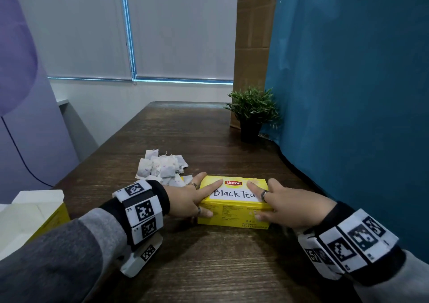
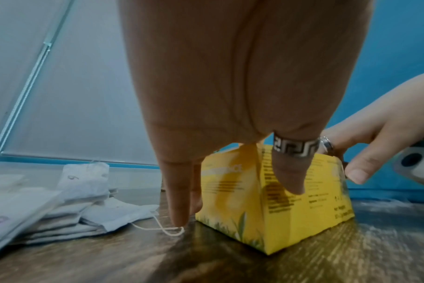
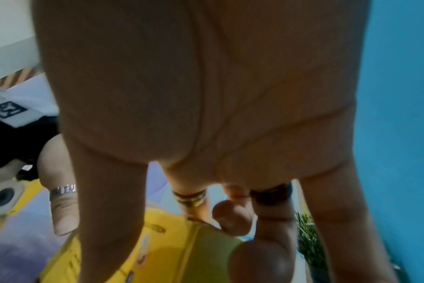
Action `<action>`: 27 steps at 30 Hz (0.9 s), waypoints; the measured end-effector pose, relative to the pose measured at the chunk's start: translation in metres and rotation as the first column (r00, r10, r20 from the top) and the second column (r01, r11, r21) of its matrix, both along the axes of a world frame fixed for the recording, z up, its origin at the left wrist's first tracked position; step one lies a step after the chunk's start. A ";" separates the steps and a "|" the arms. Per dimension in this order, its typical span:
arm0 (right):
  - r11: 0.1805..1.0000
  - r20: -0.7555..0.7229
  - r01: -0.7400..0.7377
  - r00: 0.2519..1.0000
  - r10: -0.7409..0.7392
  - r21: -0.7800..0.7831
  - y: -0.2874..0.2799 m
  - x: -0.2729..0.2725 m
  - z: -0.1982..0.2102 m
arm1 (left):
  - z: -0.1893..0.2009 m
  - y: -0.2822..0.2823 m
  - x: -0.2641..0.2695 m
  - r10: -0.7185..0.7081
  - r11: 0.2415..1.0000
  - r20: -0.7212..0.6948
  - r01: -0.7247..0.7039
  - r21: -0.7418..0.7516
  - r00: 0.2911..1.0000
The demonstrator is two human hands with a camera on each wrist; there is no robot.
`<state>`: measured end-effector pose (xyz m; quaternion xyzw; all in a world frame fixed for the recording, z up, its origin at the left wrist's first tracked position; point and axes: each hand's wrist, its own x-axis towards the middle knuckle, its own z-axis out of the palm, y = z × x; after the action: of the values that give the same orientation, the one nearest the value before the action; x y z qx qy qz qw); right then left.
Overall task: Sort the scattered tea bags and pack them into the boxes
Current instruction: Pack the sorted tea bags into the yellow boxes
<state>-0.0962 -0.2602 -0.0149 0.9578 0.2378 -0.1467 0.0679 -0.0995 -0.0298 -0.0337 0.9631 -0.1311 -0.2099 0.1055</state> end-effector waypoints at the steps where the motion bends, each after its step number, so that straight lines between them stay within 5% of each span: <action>1: 0.999 0.029 -0.007 1.000 0.008 -0.043 0.001 -0.001 -0.001 | -0.002 -0.001 0.000 -0.004 1.000 0.010 0.003 0.030 1.000; 8: 0.990 0.189 -0.028 0.980 0.054 -0.139 0.007 -0.006 -0.012 | -0.004 -0.006 -0.003 0.002 0.998 0.057 -0.006 0.070 0.998; 14: 0.966 0.012 0.048 0.999 -0.052 0.256 0.001 0.016 0.000 | 0.003 -0.013 0.000 0.102 0.989 0.152 -0.084 -0.125 0.983; 20: 0.976 -0.014 0.109 0.994 -0.109 0.190 -0.004 0.058 0.026 | 0.044 -0.024 0.032 0.099 0.990 0.165 -0.080 -0.118 0.981; 27: 0.921 -0.010 0.248 0.966 -0.257 0.299 -0.013 0.141 0.037 | 0.065 -0.044 0.118 0.099 0.995 0.213 -0.095 -0.029 0.972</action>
<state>0.0448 -0.2735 0.0223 0.9817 0.1307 -0.1025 -0.0934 0.0185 -0.0736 0.0310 0.9843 -0.0967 -0.0985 0.1099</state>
